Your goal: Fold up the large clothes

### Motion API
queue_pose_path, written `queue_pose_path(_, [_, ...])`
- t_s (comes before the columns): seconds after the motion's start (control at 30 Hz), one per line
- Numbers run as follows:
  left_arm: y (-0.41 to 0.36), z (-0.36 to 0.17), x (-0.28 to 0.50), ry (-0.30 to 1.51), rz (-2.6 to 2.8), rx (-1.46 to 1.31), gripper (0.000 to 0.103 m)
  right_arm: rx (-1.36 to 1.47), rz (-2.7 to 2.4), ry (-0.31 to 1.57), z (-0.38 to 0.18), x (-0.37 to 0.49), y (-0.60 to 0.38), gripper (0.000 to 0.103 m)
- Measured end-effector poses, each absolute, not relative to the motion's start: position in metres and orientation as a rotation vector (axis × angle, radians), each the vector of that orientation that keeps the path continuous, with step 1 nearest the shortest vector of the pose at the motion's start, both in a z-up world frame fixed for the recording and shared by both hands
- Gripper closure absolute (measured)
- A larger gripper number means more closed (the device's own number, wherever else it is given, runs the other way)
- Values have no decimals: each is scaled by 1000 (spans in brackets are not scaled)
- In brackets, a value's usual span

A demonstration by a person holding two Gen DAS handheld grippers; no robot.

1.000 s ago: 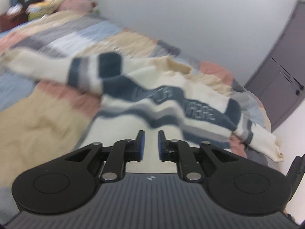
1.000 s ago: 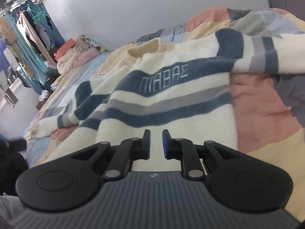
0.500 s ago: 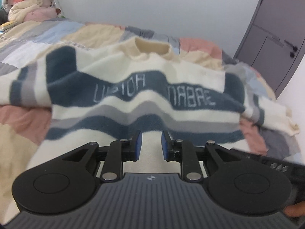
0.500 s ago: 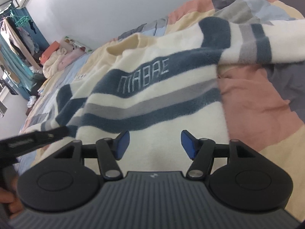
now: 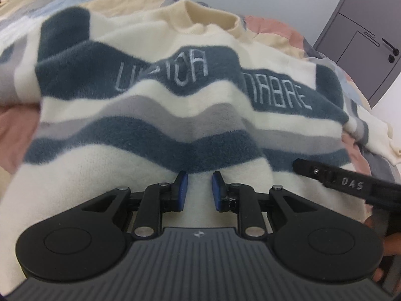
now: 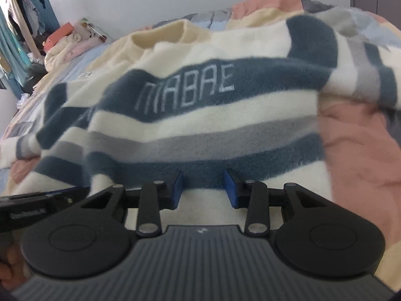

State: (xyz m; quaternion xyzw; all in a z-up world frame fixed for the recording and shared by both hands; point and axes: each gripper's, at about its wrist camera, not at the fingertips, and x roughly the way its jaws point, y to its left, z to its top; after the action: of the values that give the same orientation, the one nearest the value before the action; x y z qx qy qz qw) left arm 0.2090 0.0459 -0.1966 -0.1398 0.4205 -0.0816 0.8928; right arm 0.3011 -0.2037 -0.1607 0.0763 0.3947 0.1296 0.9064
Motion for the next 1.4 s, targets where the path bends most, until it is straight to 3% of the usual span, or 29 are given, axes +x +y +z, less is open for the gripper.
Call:
queue_pose_path(0.27, [58, -192, 204, 878, -183, -383, 77, 233, 260, 796, -155, 299, -212, 65])
queue_pose_path(0.43, [63, -184, 193, 881, -195, -416, 64, 303, 180, 719, -137, 289, -240, 64])
queue_pose_path(0.63, [71, -178, 178, 888, -224, -486, 60, 422, 74, 679, -111, 302, -301, 61])
queue_pose_path(0.7, [70, -173, 172, 873, -224, -475, 59, 444, 33, 673, -100, 308, -325, 54])
queue_pose_path(0.73, [70, -171, 170, 864, -224, -470, 58, 462, 19, 667, -95, 311, -337, 42])
queue_pose_path(0.83, [70, -168, 165, 853, -227, -478, 56, 498, -4, 657, -89, 318, -373, 41])
queue_pose_path(1.13, [75, -181, 173, 891, -219, -519, 56, 811, -265, 783, -160, 345, -502, 43])
queue_pose_path(1.27, [77, -181, 175, 863, -186, -543, 56, 1029, -229, 563, -182, 338, -549, 43])
queue_pose_path(1.4, [83, -174, 177, 797, -181, -612, 56, 1074, -261, 302, -193, 331, -583, 43])
